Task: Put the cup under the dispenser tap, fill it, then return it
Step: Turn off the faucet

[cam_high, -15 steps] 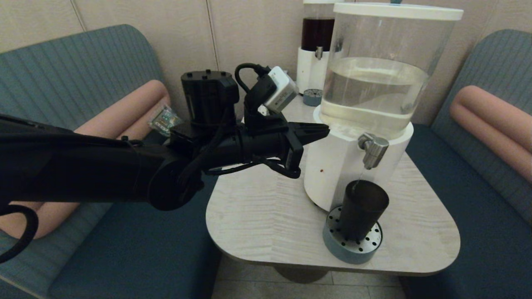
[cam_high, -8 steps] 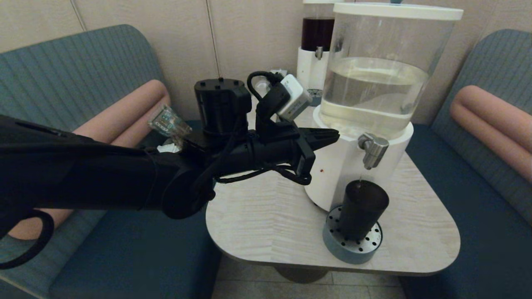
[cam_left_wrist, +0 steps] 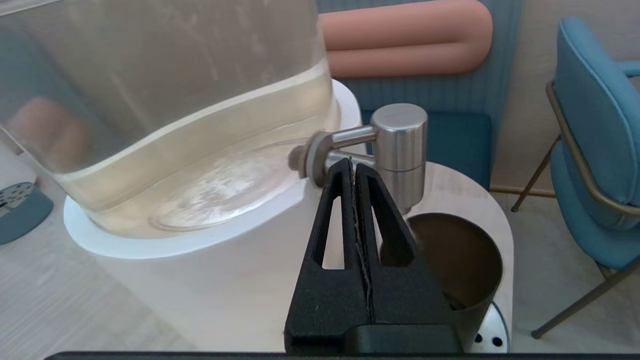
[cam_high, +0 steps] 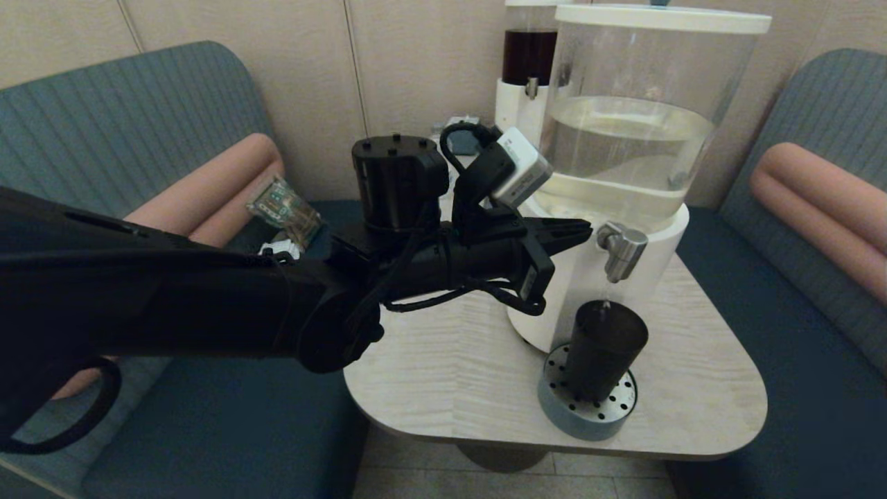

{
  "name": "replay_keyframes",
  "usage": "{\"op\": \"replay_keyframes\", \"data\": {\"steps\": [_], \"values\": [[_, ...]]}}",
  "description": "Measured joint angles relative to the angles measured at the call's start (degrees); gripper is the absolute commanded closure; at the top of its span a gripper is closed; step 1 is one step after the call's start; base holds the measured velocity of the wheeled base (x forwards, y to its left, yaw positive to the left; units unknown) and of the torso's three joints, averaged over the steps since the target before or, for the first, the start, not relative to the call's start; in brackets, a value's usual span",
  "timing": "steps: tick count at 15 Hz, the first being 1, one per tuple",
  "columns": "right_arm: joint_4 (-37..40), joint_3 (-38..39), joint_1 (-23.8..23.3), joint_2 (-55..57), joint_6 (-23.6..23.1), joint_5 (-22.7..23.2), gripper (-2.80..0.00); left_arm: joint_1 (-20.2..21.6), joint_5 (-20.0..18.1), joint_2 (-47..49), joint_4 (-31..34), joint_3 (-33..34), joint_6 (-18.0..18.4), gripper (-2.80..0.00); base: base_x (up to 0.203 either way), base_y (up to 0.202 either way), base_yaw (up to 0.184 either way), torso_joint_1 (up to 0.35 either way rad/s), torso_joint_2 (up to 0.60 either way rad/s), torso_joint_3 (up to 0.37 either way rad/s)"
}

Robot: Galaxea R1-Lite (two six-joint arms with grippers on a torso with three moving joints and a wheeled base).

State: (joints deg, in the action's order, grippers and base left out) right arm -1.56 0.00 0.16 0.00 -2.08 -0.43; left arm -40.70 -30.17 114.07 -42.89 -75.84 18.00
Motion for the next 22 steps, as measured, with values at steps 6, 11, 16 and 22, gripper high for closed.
{"op": "replay_keyframes", "data": {"steps": [6,11,16,22], "values": [[0.02,0.00,-0.06,0.00,-0.01,-0.01,0.00,-0.13,-0.01,1.61,-0.37,-1.68,-0.07,0.00,0.000,0.000,0.000,0.000,0.00,0.000],[0.00,0.00,-0.02,0.00,-0.01,-0.01,0.00,-1.12,0.07,2.74,-0.28,-3.33,-0.16,0.00,0.000,0.000,0.000,0.000,0.00,0.000],[0.02,0.00,-0.02,0.00,0.00,-0.01,0.00,-2.00,0.11,4.71,-0.05,-6.57,-0.68,0.00,0.000,0.000,0.000,0.000,0.00,0.000],[0.02,0.00,-0.02,0.00,-0.01,-0.01,0.00,-2.62,0.52,6.40,-0.35,-8.90,-0.80,0.00,0.000,0.000,0.000,0.000,0.00,0.000]]}}
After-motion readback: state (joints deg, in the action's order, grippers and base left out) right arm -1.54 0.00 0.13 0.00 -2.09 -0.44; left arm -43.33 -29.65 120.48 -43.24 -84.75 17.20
